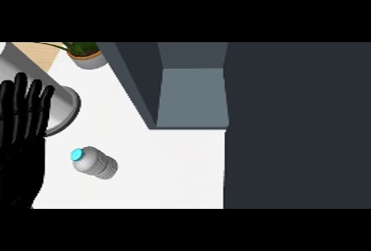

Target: Pick up the bottled water, place it into the cabinet and close the cabinet

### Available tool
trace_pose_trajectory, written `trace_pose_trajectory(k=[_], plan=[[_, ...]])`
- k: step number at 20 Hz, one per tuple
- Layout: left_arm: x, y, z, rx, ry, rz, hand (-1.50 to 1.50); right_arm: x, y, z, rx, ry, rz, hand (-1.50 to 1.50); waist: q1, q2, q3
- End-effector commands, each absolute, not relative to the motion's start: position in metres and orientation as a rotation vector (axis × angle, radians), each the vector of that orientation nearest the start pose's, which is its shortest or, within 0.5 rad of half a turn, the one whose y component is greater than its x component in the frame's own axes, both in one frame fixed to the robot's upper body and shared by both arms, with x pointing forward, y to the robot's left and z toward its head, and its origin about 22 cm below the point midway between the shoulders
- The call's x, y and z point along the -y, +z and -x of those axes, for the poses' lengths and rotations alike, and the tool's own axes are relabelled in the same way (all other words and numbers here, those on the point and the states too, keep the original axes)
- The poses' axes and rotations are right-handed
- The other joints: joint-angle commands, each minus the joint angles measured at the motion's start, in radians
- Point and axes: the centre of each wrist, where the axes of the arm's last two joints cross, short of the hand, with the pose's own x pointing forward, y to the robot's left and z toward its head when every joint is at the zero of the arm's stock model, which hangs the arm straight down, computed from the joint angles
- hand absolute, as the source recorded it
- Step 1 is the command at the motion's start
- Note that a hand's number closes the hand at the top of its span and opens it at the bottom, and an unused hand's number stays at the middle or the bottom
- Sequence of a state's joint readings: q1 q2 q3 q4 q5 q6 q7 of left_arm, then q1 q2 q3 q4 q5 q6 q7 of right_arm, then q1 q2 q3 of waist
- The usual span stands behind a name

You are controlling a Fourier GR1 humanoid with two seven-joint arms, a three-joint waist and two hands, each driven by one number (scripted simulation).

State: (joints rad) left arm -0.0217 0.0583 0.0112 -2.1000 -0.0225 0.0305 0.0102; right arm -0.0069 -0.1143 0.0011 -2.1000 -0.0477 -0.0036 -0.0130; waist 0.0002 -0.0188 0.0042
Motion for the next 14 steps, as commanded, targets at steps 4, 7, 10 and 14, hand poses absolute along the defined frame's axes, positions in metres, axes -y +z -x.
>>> trace_pose_trajectory(k=[4,7,10,14], plan=[[-0.241,0.124,-0.196,2.041,0.224,-0.463,-1.5,0.238,0.117,-0.195,2.099,0.148,-0.008,-1.5,0.003,0.017,-0.002],[-0.267,0.112,-0.185,1.856,0.578,-0.563,-1.5,0.223,0.127,-0.18,2.027,0.194,-0.226,-1.5,0.028,0.011,-0.007],[-0.253,0.126,-0.172,1.815,0.685,-0.561,-1.5,0.221,0.131,-0.161,1.989,0.213,-0.302,-1.5,0.0,0.009,-0.003],[-0.225,0.15,-0.142,1.824,0.744,-0.564,-1.5,0.209,0.144,-0.148,1.997,0.224,-0.306,-1.5,0.003,0.013,-0.003]])
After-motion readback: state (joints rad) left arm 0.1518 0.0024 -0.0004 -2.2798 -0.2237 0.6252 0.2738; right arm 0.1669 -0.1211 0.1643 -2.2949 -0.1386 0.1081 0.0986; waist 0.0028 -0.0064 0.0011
